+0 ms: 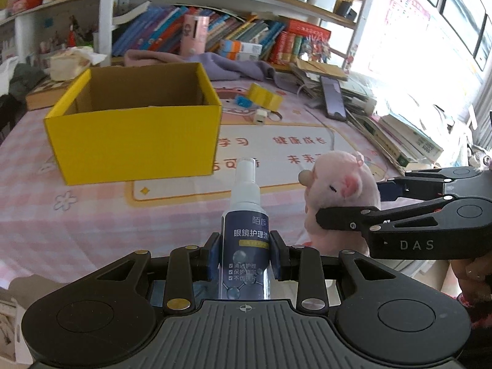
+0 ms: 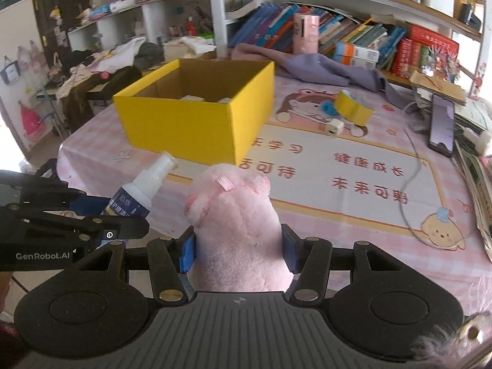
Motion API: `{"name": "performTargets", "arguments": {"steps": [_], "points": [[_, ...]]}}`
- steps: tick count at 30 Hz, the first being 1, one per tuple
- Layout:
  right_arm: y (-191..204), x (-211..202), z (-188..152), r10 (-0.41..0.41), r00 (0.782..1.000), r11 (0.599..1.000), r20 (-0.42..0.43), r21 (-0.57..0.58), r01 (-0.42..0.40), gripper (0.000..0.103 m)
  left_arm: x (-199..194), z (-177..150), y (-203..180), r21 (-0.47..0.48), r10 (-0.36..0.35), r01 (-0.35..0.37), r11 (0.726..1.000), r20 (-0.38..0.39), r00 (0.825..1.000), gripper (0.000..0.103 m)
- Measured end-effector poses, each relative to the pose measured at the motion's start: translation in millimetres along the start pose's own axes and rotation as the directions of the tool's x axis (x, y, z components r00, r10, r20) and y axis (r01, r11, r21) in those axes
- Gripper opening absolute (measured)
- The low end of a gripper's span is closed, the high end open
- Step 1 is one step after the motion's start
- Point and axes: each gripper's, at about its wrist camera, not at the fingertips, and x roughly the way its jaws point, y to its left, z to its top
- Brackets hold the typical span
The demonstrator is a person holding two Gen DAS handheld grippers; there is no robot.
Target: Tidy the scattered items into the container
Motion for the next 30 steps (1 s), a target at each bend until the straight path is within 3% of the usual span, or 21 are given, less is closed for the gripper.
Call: {"name": "performTargets", "arguments": {"steps": [13, 30], "points": [[34, 10, 6, 0.056, 0.998, 0.997, -0.014, -0.05, -0.057, 0.052, -13, -9, 26, -0.028, 0.018, -0.018, 0.999, 0.011, 1.0, 0.031], [79, 40, 30, 0.186, 0.981, 0.965, -0.051, -0.18, -0.192, 0.052, -32, -13, 73, -0.147, 0.125, -0.12, 0.982, 0.023, 0.992, 0.031]]}}
